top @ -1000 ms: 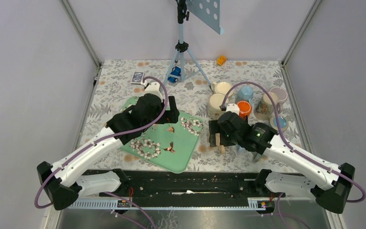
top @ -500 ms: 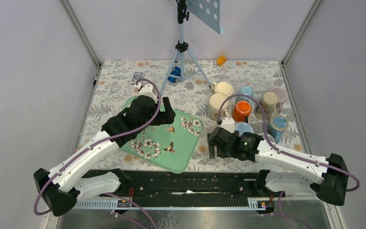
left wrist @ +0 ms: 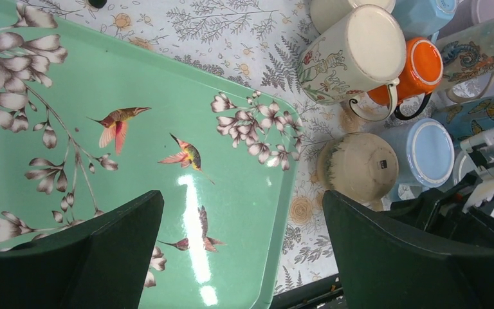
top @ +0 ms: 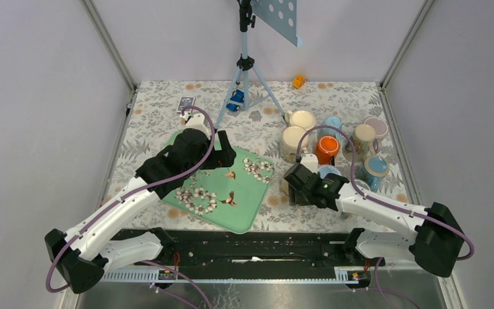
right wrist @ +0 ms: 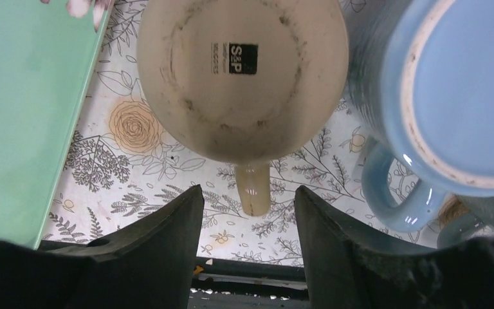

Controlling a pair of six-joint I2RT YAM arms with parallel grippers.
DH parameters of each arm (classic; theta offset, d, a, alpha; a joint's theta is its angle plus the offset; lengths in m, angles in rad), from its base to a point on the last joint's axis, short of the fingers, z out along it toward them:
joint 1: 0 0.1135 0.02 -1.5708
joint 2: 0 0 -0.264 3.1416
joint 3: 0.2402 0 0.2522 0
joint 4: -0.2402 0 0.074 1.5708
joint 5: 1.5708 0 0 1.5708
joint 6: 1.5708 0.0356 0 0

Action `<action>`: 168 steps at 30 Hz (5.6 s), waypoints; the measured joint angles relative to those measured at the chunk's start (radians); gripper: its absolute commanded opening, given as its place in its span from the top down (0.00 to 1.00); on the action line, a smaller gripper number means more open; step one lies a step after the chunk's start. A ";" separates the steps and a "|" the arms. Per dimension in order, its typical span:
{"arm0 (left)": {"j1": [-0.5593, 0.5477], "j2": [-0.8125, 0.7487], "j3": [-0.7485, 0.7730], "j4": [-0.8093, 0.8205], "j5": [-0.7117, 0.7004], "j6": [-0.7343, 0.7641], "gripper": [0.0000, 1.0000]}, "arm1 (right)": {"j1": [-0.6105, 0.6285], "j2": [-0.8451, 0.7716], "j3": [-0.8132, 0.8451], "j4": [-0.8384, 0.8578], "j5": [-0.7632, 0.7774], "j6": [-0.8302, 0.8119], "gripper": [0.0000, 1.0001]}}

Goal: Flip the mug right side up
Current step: Turn over the cup at the center of the board, then place the cup on the tray.

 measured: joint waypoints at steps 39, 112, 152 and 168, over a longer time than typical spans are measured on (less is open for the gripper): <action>0.013 -0.029 -0.109 0.032 0.097 -0.109 0.01 | -0.052 0.135 0.032 0.024 -0.016 -0.053 1.00; 0.359 -0.054 -0.649 1.333 0.978 -0.954 0.72 | -0.066 0.216 0.106 1.197 -0.557 0.550 1.00; 0.363 -0.133 -0.282 0.208 0.633 -0.270 1.00 | -0.077 0.193 0.095 1.067 -0.615 0.438 0.00; 0.356 0.093 -0.149 -0.100 0.146 -0.055 1.00 | -0.077 -0.134 0.082 0.542 -0.525 0.154 0.00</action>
